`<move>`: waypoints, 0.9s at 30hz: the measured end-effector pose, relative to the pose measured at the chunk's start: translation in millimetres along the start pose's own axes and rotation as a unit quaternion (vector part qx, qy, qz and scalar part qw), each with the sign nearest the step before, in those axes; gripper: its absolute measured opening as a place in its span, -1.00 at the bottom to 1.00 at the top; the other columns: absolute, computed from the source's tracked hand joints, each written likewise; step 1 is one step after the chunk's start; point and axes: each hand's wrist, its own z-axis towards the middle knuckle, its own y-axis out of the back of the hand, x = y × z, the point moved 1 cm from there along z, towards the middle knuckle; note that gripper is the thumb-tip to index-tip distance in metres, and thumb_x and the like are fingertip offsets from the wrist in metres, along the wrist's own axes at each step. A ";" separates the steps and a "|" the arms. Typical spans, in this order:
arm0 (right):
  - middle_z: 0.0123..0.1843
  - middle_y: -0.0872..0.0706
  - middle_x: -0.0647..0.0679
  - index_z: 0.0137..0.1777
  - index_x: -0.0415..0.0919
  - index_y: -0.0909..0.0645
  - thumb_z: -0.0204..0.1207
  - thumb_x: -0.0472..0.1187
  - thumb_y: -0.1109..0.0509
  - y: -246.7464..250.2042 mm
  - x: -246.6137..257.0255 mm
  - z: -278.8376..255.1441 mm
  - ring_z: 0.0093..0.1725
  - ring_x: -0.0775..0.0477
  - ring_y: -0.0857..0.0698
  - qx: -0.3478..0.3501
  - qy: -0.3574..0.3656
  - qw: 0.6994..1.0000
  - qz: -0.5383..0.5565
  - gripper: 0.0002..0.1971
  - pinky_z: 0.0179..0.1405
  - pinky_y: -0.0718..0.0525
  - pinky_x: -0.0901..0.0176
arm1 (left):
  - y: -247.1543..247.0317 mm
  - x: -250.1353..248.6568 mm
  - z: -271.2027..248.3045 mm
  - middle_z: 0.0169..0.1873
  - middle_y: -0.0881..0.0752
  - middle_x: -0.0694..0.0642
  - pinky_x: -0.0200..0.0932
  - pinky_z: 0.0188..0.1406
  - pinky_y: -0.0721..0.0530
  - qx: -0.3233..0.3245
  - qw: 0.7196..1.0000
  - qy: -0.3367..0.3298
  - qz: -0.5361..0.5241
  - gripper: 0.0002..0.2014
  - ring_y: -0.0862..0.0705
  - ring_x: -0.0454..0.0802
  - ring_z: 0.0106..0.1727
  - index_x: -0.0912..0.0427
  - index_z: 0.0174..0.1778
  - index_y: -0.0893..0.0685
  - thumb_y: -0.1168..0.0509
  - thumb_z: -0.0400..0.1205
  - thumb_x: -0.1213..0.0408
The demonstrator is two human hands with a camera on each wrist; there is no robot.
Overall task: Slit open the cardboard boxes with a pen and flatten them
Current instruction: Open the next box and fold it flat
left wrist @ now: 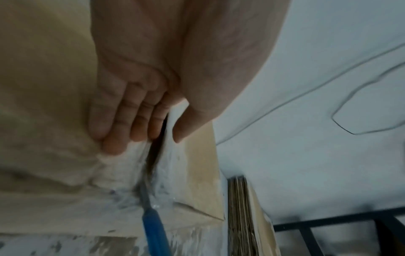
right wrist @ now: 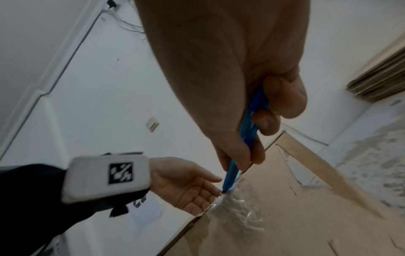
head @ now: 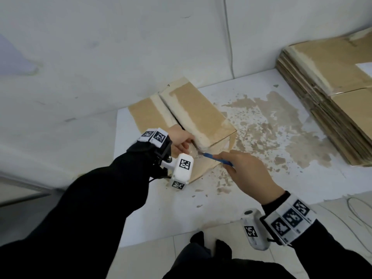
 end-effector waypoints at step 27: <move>-0.24 -0.70 -0.17 -0.03 -0.13 -0.58 0.68 -0.15 -0.19 73.9 -60.9 0.1 -0.42 -0.22 -0.53 -0.076 -0.101 0.974 0.189 -0.84 -0.47 -0.49 0.06 | 11.3 10.9 -7.7 -0.57 -0.66 -0.05 -0.28 -0.40 -0.54 0.035 0.962 -0.215 0.165 -0.69 -0.59 -0.19 -0.56 0.13 -0.44 -0.49 -0.43 0.57 0.26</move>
